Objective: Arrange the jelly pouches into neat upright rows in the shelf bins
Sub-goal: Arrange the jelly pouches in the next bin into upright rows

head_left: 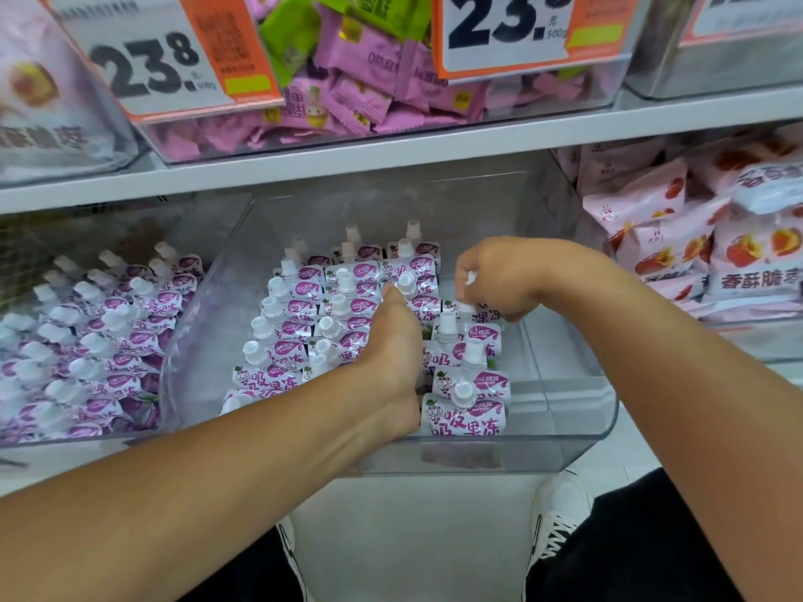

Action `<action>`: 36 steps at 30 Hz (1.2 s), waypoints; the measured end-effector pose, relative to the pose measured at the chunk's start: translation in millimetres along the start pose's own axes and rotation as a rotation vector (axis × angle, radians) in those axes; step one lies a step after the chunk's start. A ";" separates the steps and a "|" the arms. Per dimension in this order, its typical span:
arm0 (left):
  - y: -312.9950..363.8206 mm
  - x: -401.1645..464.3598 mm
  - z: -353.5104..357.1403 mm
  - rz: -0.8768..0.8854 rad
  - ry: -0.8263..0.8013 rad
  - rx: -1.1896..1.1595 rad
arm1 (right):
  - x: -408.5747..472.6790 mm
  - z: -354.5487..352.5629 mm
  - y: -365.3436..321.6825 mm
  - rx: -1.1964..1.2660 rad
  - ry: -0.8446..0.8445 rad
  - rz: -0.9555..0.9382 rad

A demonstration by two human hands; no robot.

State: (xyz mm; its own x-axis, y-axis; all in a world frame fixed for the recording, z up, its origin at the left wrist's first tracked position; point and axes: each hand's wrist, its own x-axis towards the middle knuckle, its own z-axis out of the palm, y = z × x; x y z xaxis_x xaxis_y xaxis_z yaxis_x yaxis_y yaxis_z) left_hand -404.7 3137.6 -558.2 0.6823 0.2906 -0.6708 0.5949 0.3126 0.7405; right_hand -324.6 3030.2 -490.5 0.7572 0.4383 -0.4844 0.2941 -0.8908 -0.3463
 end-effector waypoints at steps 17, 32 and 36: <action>-5.4 -10.2 25.2 -0.114 -0.210 -0.077 | -5.9 0.6 1.6 -0.464 0.072 -0.153; 12.4 26.5 -0.5 0.011 -0.077 -0.252 | -9.7 1.6 -3.7 -0.396 0.061 -0.134; 17.7 13.2 0.9 0.048 -0.110 -0.166 | 6.5 3.6 0.2 -0.341 0.192 -0.142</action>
State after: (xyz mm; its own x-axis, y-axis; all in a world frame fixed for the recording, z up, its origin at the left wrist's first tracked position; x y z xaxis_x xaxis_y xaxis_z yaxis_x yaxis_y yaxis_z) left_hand -384.7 3146.2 -554.0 0.7562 0.2109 -0.6194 0.4884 0.4481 0.7488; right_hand -321.7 3033.3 -496.5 0.7809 0.5580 -0.2807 0.5553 -0.8260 -0.0971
